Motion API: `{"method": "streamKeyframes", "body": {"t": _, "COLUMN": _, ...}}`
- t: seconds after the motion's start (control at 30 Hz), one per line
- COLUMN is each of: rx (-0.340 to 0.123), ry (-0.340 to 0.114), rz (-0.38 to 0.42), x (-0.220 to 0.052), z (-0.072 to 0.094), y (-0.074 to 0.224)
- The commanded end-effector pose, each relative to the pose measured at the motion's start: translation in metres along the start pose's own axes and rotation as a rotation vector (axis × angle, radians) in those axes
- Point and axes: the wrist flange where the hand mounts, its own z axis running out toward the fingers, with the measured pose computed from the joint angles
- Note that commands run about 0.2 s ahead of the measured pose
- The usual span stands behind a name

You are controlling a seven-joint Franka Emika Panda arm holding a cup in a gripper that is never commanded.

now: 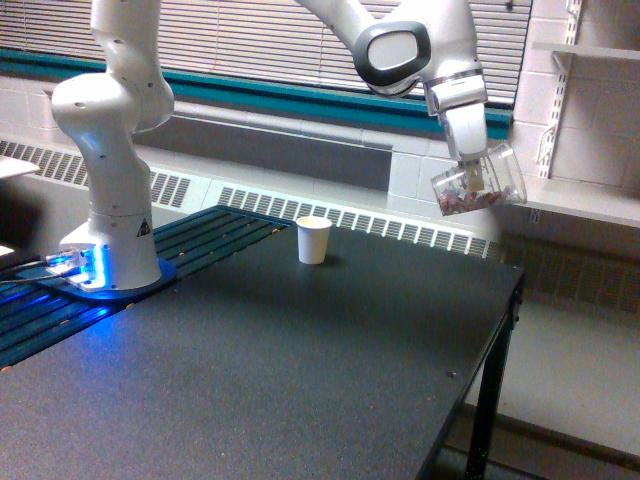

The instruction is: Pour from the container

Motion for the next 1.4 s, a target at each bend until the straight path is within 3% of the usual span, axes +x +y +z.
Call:
{"method": "streamKeyframes", "body": {"t": 0.03, "rx": 0.035, "ry": 0.013, "rz": -0.061, "x": -0.029, "z": -0.012, "y": -0.037}}
{"method": "streamKeyframes", "body": {"t": 0.63, "rx": 0.079, "ry": -0.015, "rz": -0.19, "x": -0.118, "z": -0.024, "y": -0.092}}
{"method": "streamKeyframes", "body": {"t": 1.4, "rx": 0.072, "ry": -0.07, "rz": -0.393, "x": -0.241, "z": -0.043, "y": -0.099}}
